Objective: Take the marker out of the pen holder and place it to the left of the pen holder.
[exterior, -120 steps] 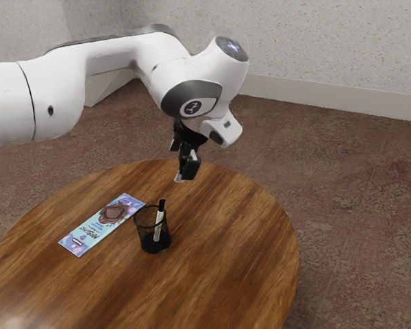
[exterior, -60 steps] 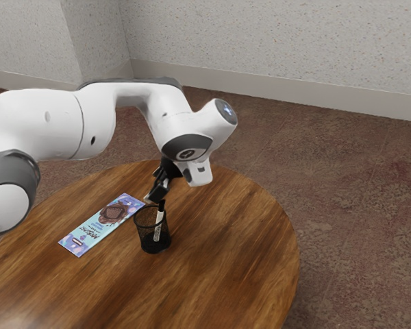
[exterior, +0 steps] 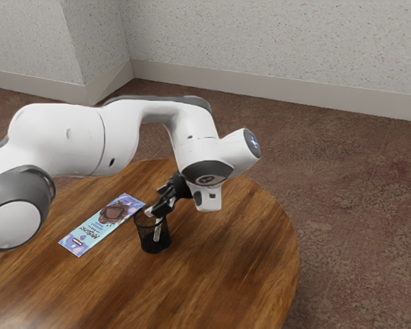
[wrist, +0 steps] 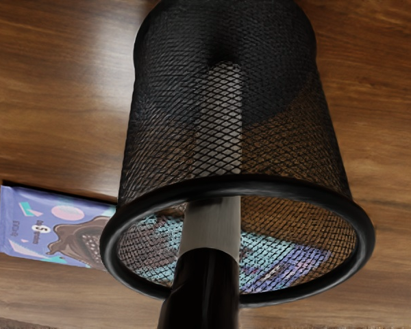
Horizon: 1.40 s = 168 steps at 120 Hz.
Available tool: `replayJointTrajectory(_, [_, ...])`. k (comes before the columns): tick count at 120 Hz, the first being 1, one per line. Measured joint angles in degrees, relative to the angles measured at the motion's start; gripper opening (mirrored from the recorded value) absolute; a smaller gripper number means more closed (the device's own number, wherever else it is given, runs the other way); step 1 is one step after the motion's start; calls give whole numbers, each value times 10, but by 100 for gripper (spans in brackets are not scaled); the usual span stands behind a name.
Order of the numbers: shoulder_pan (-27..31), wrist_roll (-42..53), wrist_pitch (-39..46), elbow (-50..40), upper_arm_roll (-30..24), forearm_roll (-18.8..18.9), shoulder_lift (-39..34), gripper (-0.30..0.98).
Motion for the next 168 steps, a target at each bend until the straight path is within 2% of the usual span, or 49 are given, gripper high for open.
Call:
replayJointTrajectory(67, [-2, -18, 5, 15, -11, 5, 22, 37])
replayJointTrajectory(98, [-2, -38, 4, 15, -6, 11, 21, 7])
replayJointTrajectory(120, [-2, -61, 1, 16, -3, 16, 19, -3])
replayJointTrajectory(144, [-13, -75, -74, 42, -9, 2, -43, -7])
replayJointTrajectory(160, [-27, -70, -141, 130, -7, -7, -67, -8])
replayJointTrajectory(168, [-6, -62, -154, 162, -8, -16, -62, -8])
